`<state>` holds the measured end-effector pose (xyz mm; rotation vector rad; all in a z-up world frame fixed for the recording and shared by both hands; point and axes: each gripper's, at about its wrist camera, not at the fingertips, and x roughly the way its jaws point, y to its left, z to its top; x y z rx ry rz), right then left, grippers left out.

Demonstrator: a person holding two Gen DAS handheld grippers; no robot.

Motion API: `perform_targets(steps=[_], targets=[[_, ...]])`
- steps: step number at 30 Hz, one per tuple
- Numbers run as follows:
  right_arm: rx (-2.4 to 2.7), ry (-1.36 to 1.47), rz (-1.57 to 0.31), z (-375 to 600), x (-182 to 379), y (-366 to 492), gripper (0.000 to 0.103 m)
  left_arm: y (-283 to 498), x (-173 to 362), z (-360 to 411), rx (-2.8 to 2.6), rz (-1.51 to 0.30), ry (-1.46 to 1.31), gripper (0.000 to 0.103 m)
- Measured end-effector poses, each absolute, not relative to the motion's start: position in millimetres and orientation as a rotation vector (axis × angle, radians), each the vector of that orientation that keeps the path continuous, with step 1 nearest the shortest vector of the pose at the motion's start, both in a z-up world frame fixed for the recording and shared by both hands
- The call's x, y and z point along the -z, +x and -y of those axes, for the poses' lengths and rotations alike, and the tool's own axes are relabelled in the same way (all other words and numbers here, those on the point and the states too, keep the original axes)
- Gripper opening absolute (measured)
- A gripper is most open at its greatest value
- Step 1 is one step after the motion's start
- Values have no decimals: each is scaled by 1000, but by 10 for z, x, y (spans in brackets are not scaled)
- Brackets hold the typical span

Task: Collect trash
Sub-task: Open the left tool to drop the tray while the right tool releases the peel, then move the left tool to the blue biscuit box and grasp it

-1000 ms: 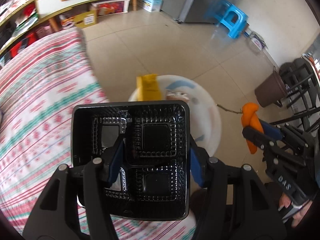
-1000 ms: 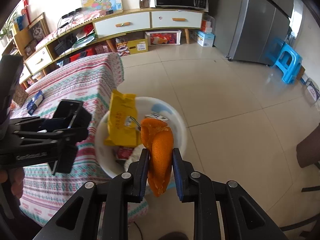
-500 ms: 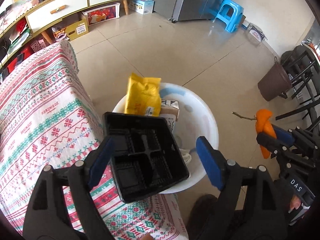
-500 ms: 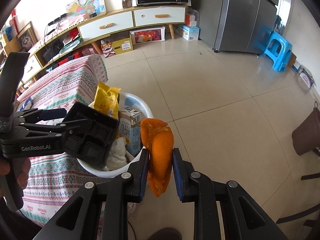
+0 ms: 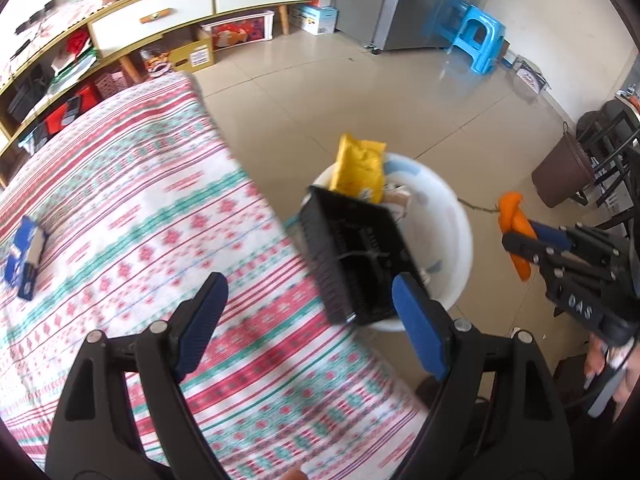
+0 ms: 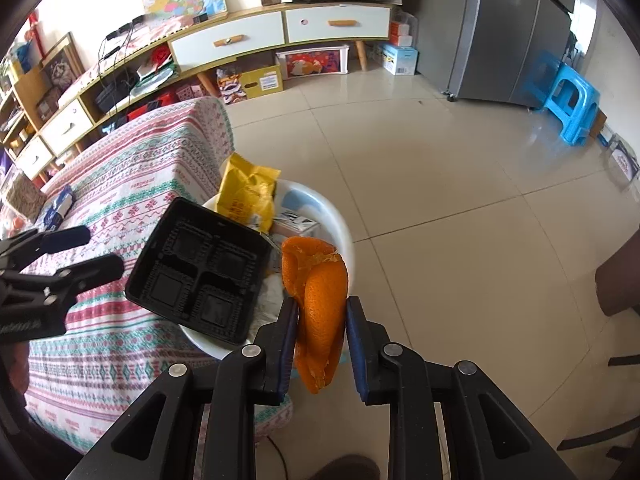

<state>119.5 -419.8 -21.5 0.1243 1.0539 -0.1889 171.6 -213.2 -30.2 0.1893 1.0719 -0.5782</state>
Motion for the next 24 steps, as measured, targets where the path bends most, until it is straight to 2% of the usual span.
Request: perform_targets(steps=[7, 8, 10, 11, 24], targets=[[213, 108, -1062, 4044, 271, 1383, 27, 1707, 297, 1778, 541, -1071, 170, 84], [220, 115, -1066, 4040, 283, 1405, 36, 1710, 292, 1728, 537, -1070, 166, 84], [224, 133, -1066, 4036, 294, 1437, 62, 1710, 287, 1635, 531, -1067, 159, 84], [221, 136, -1061, 4029, 288, 1441, 66, 1707, 282, 1589, 529, -1065, 155, 84], [192, 64, -1090, 3633, 310, 1606, 72, 1809, 321, 1116, 472, -1073, 104, 85]])
